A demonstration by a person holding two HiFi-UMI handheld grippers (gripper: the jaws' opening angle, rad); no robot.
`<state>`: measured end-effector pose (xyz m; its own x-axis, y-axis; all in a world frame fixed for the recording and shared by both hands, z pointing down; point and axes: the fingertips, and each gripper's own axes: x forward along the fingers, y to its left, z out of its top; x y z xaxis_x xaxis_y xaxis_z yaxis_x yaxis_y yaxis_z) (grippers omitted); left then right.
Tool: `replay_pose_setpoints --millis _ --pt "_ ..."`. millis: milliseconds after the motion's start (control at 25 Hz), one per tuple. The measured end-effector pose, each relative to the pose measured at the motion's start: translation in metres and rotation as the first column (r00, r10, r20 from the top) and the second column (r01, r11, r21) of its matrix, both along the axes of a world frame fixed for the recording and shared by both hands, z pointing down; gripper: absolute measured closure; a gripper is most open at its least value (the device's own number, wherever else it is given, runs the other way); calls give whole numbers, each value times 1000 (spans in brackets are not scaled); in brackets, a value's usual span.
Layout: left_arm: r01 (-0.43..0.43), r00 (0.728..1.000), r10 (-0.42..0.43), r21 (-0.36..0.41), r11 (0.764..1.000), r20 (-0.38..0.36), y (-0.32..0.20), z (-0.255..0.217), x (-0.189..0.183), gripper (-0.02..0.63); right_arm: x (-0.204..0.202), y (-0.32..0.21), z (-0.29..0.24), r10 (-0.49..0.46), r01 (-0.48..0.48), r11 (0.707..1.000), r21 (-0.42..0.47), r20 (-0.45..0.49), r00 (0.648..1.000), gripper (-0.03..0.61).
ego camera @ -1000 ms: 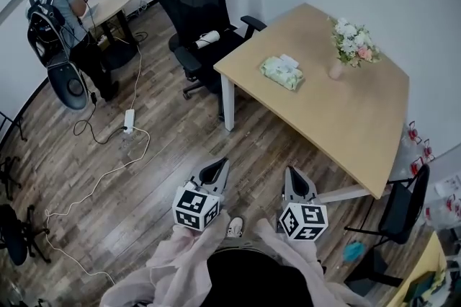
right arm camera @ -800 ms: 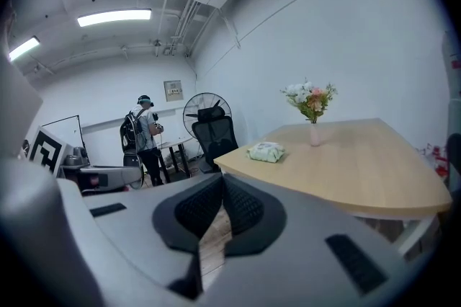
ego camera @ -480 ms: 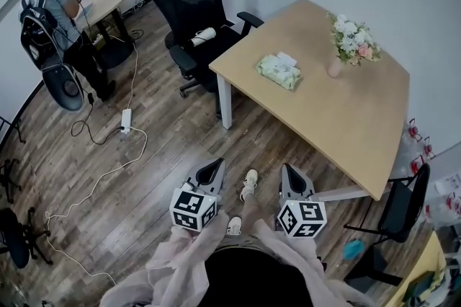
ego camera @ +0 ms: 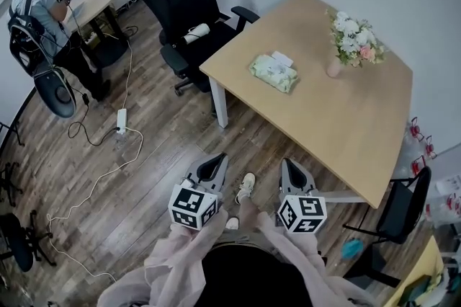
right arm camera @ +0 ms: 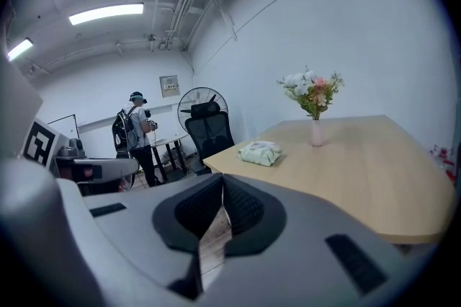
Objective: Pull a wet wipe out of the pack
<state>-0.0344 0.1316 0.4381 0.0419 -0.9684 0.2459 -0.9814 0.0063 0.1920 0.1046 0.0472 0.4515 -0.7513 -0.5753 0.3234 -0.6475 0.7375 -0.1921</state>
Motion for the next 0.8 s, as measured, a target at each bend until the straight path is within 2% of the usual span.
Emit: replay_pose_setpoints --millis 440,800 --pt "22 999 -22 -25 999 -29 -72 10 -33 600 -35 -73 1 -25 25 1000 -10 -6 1000 566" --pt "4 999 -6 -50 999 -43 -143 13 -52 601 -55 -142 -3 -8 8 1000 -24 0 1000 566"
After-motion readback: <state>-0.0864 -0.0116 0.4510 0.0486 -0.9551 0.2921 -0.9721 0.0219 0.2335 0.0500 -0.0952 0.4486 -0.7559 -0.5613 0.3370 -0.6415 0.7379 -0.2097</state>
